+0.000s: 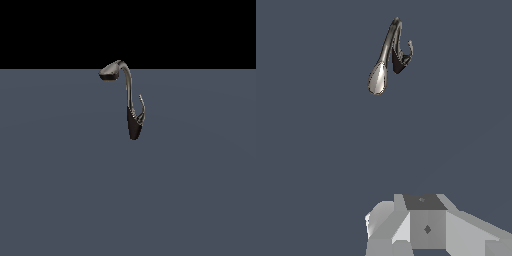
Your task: Turn on the faucet by rotating a designated handle.
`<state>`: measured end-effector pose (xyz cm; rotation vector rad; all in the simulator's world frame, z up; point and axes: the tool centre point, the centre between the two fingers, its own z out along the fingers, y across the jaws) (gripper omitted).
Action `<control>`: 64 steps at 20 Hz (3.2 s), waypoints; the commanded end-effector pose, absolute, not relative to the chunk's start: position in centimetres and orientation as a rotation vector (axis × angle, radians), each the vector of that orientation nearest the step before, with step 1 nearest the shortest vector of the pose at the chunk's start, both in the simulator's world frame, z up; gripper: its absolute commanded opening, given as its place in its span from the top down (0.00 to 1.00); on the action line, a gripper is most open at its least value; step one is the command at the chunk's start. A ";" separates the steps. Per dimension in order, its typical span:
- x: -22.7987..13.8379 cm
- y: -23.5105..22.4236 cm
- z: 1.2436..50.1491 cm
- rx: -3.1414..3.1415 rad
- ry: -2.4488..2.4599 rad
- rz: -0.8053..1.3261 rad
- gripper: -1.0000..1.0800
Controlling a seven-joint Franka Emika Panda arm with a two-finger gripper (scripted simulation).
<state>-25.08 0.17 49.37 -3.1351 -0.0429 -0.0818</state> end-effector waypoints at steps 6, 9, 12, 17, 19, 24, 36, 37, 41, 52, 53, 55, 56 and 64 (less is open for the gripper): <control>-24.7 0.4 49.1 -3.116 -0.049 -0.072 1.00; -24.4 0.7 48.9 -3.099 -0.058 -0.063 1.00; -24.4 0.7 48.8 -3.097 -0.062 -0.062 1.00; -24.0 0.8 48.8 -3.089 -0.040 -0.057 1.00; -23.6 0.9 48.7 -3.080 -0.018 -0.052 1.00; -22.0 1.3 48.4 -3.044 0.069 -0.030 1.00; -14.6 2.2 46.1 -2.851 0.463 0.078 1.00; -13.8 2.2 45.8 -2.829 0.503 0.090 1.00; -10.7 2.2 44.3 -2.736 0.661 0.139 1.00; -2.4 1.1 38.8 -2.438 1.087 0.281 1.00; -1.7 0.9 38.2 -2.408 1.125 0.294 1.00; -0.3 0.5 36.9 -2.345 1.199 0.321 1.00; 0.4 0.3 36.2 -2.313 1.236 0.335 1.00; 5.4 -1.8 30.2 -2.037 1.519 0.442 1.00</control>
